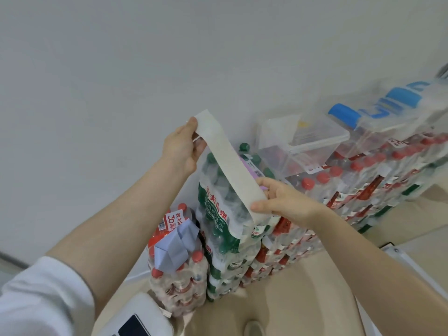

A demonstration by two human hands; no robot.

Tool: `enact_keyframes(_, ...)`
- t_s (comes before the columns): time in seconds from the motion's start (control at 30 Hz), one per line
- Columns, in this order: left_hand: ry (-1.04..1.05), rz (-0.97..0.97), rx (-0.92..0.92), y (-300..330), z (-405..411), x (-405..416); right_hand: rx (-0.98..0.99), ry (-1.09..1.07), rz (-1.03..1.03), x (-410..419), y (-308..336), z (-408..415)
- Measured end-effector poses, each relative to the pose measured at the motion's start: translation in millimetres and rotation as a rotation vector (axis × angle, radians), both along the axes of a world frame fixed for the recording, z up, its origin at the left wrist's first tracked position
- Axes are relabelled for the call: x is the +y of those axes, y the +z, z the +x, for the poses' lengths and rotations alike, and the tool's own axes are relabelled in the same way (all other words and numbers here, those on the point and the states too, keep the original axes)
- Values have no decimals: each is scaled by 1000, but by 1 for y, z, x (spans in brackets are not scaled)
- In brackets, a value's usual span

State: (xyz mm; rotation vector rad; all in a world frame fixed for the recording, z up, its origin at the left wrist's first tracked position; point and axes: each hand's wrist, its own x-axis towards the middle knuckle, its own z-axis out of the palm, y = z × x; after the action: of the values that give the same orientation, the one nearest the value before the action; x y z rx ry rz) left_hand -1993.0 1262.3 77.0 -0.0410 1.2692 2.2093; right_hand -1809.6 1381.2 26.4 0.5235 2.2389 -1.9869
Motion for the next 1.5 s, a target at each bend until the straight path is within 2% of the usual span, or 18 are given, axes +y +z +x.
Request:
enact_keyframes(0.07,54,32,-66,-11,-13,14,-63,-5,39,10,-9,2)
enact_keyframes(0.17,136,72,-164,-35,-36,38,-76,-133,75,24,-19,-5)
enact_keyframes(0.23,63,16,-175,-53,-41,52,-86,-248,95,32,-24,-16)
enact_keyframes(0.33,-146,-384,-12,-85,-29,62,-154,-300,95,35,-38,-31)
enact_keyframes(0.37,-123,-451,64,-96,-24,64,-178,-285,115,35,-42,-34)
enact_keyframes(0.43,-58,-467,239,-106,-13,69,-206,-258,153,35,-49,-39)
enact_keyframes(0.5,-105,-528,399,-112,-12,74,-211,-262,139,36,-50,-42)
enact_keyframes(0.6,-187,-659,487,-107,-16,79,-176,-216,80,37,-46,-44)
enact_keyframes(0.67,-191,-622,379,-102,-18,85,-115,-180,24,38,-39,-47)
enact_keyframes(0.77,-132,-550,190,-91,-18,94,12,-101,-199,39,-29,-53)
enact_keyframes(0.83,-126,-534,138,-88,-17,95,73,-60,-322,41,-24,-59)
enact_keyframes(0.9,-152,-520,58,-87,-15,92,107,-59,-380,43,-18,-64)
enact_keyframes(1.03,-163,-478,-262,-84,-19,71,183,-93,-524,49,-12,-66)
enact_keyframes(1.13,-162,-296,-358,-79,-18,62,133,-87,-495,50,-15,-62)
enact_keyframes(1.37,-162,-85,-175,-68,-30,72,-36,0,-297,47,-23,-53)
enact_keyframes(1.5,13,-230,266,-71,-43,81,-65,-54,-127,46,-25,-55)
